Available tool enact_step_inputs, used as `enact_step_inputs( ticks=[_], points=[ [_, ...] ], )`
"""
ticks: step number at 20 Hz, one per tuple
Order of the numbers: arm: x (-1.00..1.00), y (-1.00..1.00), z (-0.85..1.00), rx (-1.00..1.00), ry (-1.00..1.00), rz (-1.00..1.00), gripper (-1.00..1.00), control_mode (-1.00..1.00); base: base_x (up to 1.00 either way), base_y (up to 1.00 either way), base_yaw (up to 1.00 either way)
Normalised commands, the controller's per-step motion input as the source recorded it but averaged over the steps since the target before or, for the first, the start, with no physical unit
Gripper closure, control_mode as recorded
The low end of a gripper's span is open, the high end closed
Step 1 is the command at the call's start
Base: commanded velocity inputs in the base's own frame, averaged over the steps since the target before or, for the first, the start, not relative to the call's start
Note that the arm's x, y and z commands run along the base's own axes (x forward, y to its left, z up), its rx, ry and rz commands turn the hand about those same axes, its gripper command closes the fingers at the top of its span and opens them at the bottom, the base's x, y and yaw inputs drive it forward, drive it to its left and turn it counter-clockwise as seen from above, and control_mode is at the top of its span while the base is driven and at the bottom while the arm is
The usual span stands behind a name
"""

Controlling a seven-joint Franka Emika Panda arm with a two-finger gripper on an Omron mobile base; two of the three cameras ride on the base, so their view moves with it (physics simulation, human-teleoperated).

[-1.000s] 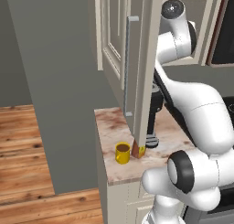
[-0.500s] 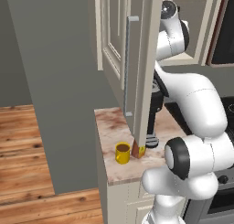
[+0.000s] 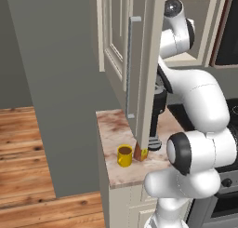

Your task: Pick the syrup bottle and honey bottle from the cabinet and place them next to the mug.

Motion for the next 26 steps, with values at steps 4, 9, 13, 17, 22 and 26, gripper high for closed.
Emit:
enact_step_inputs(
  ticks=[4,9,13,17,22,26],
  points=[
    [0.13,-0.16,0.00,0.00,0.00,0.00,-1.00,-1.00,0.00,0.00,0.00],
    [0.33,0.00,0.00,0.00,0.00,0.00,-1.00,-1.00,0.00,0.00,0.00],
    [0.22,0.00,0.00,0.00,0.00,0.00,-1.00,-1.00,0.00,0.00,0.00],
    [0.01,-0.14,0.00,0.00,0.00,-0.02,-1.00,-1.00,0.00,0.00,0.00],
    [0.00,-0.13,0.00,0.00,0.00,-0.05,-1.00,-1.00,0.00,0.00,0.00],
    [0.07,0.00,0.00,0.00,0.00,-0.06,-1.00,-1.00,0.00,0.00,0.00]
  ],
)
